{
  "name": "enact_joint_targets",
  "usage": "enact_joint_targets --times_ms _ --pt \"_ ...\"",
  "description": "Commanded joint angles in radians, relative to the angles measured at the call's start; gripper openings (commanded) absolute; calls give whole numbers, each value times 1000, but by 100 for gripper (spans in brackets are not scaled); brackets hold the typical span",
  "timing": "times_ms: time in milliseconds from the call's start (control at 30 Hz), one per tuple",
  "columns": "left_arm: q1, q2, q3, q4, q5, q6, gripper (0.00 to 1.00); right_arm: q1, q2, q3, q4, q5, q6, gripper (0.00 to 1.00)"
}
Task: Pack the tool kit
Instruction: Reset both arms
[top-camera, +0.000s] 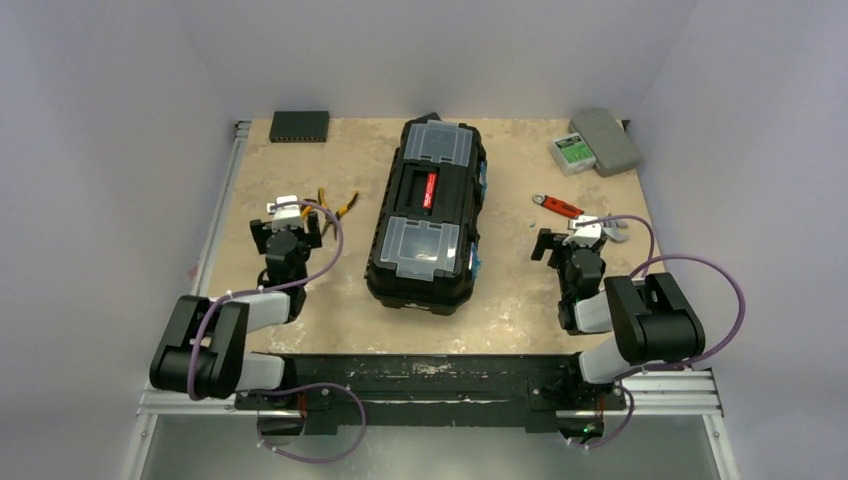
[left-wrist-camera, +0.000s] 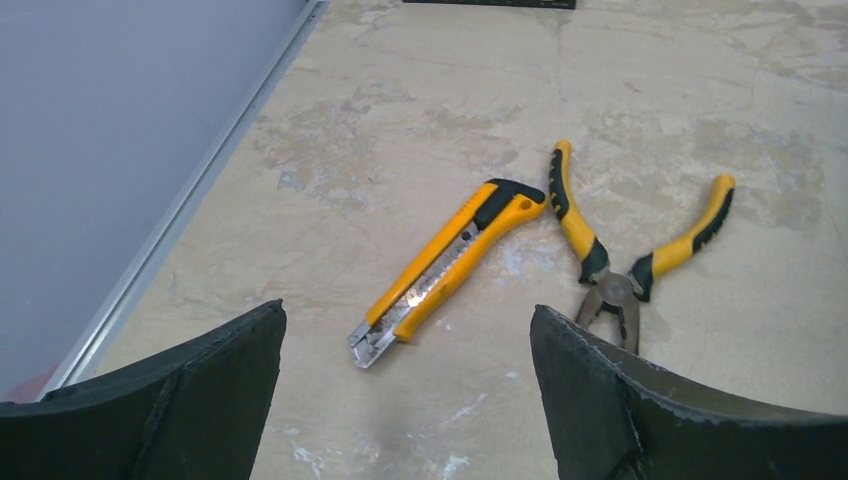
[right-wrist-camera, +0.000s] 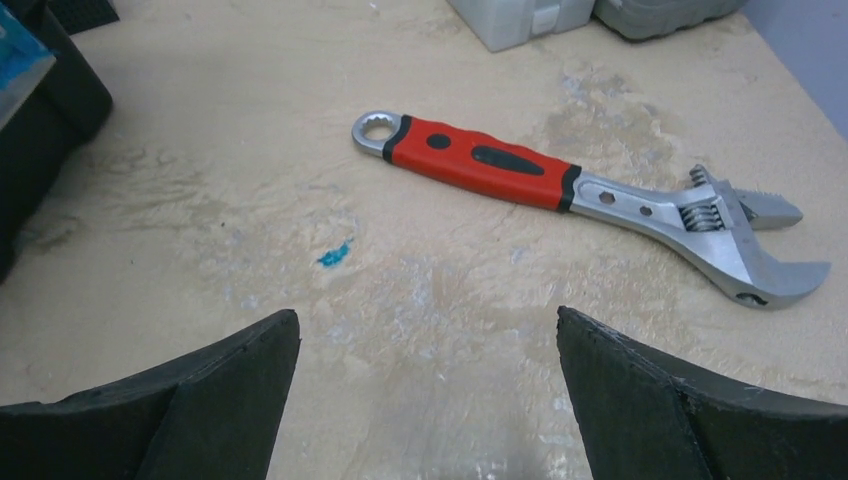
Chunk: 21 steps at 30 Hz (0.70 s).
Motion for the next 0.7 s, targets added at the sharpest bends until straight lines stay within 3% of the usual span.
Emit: enact_joint_targets --times_ms 0,33,100,133,233,300,667 --pt "58 34 15 128 95 -37 90 -1 21 87 65 -14 -46 98" --pt "71 12 33 37 130 -53 88 -1 -14 94 -8 0 -45 99" --pt "72 52 6 162 165 -8 92 0 15 91 43 7 -45 99" --pt "70 29 9 102 194 -10 93 0 10 92 35 10 -44 99" --pt "70 46 4 150 201 -5 100 1 13 168 -126 -4 -37 99" --pt "71 23 19 86 205 -12 100 -1 -2 151 -112 6 -45 99" --pt "72 35 15 116 208 -8 100 -5 11 177 -125 -47 -42 99"
